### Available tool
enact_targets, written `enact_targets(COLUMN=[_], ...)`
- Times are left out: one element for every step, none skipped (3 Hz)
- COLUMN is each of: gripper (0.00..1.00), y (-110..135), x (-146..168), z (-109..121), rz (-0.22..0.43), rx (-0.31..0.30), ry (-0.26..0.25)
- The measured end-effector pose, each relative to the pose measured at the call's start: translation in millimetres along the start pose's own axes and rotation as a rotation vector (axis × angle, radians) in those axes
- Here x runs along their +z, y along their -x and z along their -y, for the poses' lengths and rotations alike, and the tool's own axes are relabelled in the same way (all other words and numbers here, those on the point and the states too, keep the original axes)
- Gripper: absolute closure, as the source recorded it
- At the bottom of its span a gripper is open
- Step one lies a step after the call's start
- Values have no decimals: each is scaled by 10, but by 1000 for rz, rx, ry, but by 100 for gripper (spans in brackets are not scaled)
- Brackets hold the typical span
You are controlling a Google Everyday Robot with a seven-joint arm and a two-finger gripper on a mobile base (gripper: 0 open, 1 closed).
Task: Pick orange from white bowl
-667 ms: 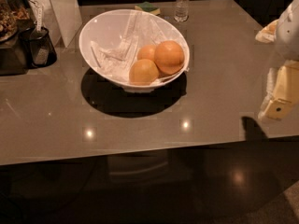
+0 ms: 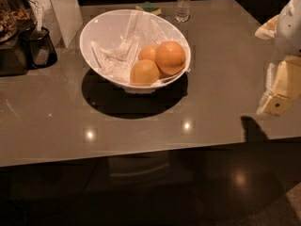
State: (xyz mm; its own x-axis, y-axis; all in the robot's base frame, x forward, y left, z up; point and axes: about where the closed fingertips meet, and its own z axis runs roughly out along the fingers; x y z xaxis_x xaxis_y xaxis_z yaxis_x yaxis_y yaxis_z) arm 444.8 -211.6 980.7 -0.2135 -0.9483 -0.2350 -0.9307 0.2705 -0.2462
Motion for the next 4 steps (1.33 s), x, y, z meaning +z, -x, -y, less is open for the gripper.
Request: enact_targets(gripper=[0,0,0,0], y=[353,911,1449,1796], x=[47,90,201,402], z=[237,504,715,780], rz=[112,233,315,337], rx=[-32,-99,-169,-217], ry=[23,56,98,148])
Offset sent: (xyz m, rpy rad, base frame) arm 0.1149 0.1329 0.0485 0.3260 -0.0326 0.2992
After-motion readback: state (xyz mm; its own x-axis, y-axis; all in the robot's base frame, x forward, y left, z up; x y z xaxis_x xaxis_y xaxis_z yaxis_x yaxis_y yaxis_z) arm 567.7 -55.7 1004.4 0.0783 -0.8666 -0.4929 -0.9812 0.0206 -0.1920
